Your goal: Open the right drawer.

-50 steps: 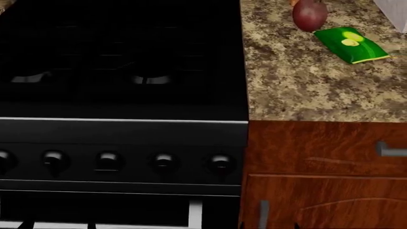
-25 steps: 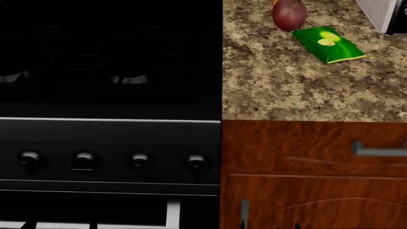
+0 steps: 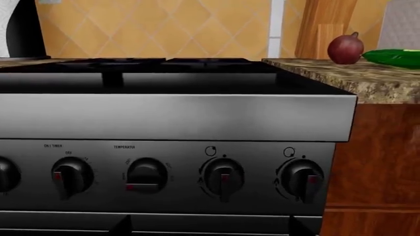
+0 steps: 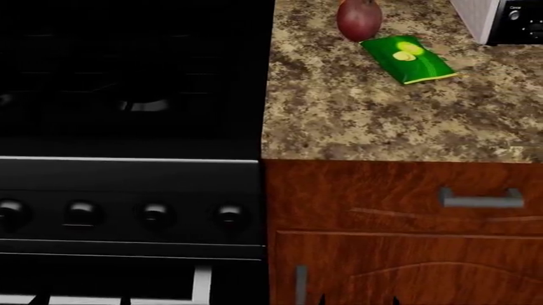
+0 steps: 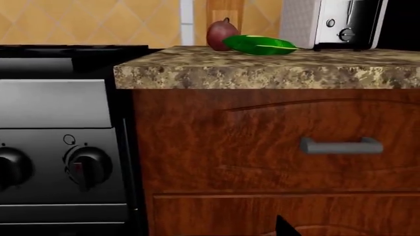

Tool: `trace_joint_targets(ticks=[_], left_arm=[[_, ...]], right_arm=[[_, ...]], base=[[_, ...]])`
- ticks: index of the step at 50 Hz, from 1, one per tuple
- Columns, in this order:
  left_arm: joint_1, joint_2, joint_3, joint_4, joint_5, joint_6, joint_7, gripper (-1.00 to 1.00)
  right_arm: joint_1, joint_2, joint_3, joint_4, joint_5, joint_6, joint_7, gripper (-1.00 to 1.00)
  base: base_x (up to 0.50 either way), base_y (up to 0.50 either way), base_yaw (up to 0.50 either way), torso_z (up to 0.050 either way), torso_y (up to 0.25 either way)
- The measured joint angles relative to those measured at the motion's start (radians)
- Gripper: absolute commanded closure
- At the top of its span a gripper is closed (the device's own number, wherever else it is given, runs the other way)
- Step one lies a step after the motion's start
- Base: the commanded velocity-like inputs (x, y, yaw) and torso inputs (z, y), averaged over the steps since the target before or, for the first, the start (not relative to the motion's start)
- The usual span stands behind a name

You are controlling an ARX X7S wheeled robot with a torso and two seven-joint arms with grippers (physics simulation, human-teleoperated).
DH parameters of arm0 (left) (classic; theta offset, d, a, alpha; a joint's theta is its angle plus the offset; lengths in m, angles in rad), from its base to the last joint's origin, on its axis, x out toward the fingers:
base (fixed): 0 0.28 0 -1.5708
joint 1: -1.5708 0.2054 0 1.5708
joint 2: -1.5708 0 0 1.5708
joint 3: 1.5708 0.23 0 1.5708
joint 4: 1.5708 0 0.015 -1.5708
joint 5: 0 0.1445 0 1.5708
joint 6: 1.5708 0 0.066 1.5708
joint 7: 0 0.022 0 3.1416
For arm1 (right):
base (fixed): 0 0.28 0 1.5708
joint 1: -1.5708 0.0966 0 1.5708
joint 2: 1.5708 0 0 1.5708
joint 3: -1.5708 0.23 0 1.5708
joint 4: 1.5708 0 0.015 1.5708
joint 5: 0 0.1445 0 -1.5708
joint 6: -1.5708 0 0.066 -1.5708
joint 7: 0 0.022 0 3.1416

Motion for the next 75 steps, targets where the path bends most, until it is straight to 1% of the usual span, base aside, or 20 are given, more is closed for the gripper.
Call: trace_joint_targets(ticks=[38,75], left_arm=[[-0.001,-0.023,0.026,0.003,-0.006,0.017,-0.035,-1.0],[0.002,-0.042,0.051,0.011,-0.033,0.027,-0.044,-1.0]], right_arm=[[-0.003,0.023,-0.025,-0.03,0.026,0.021,0.03,-1.0],[0.004,0.038,-0.045,-0.009,0.042,0.005,0.051,-1.0]], base=[[0.0,-0.15,0.0,0.0,0.0],[0.0,-0.15,0.0,0.0,0.0]])
